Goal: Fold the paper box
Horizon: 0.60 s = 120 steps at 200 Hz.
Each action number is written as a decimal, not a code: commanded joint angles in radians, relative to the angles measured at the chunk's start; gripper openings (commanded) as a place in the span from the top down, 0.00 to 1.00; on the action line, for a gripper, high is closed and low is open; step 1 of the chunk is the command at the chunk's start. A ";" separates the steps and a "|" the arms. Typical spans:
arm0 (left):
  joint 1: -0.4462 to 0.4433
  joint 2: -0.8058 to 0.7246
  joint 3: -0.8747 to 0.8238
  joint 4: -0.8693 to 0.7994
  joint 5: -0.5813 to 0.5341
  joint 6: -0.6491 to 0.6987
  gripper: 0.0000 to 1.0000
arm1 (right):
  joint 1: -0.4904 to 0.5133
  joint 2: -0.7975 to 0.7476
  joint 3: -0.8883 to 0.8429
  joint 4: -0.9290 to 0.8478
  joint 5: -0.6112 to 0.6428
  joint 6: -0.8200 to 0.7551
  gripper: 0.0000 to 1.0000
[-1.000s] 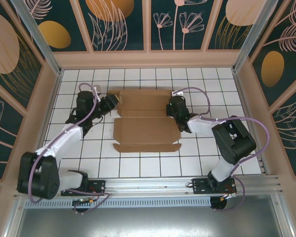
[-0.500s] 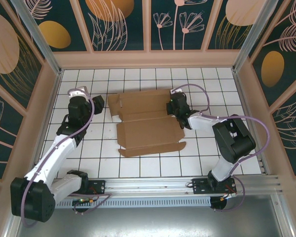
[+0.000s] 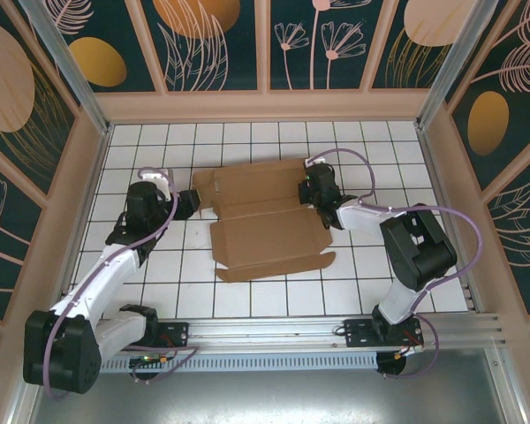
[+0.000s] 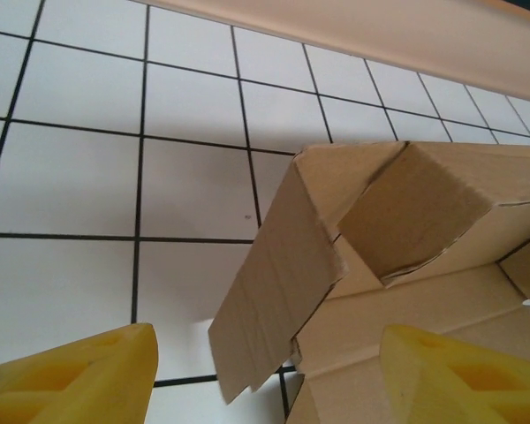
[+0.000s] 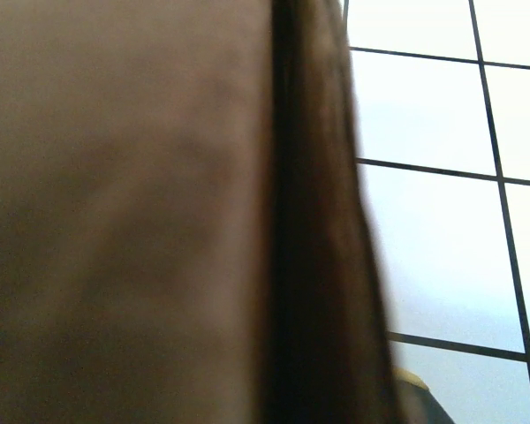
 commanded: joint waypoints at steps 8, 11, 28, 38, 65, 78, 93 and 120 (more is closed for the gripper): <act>0.000 0.083 0.021 0.069 0.050 0.012 0.34 | -0.007 0.043 -0.002 -0.059 -0.029 0.000 1.00; 0.000 0.093 0.026 0.071 0.052 0.009 0.34 | -0.007 0.044 -0.002 -0.059 -0.029 0.001 1.00; 0.000 0.162 0.052 0.088 0.086 -0.003 0.39 | -0.007 0.050 -0.003 -0.059 -0.031 0.004 1.00; -0.002 0.198 0.068 0.093 0.096 -0.013 0.44 | -0.007 0.055 -0.001 -0.059 -0.028 0.008 1.00; -0.021 0.230 0.105 0.083 0.101 -0.019 0.69 | -0.004 0.061 0.000 -0.057 -0.023 0.023 1.00; -0.040 0.215 0.106 0.073 0.098 -0.013 0.79 | -0.002 0.063 0.000 -0.056 -0.020 0.026 1.00; -0.065 0.195 0.098 0.060 0.104 -0.006 0.88 | 0.000 0.066 0.000 -0.055 -0.019 0.029 1.00; -0.115 0.180 0.075 0.053 0.141 -0.018 0.94 | 0.005 0.074 0.003 -0.056 -0.017 0.038 1.00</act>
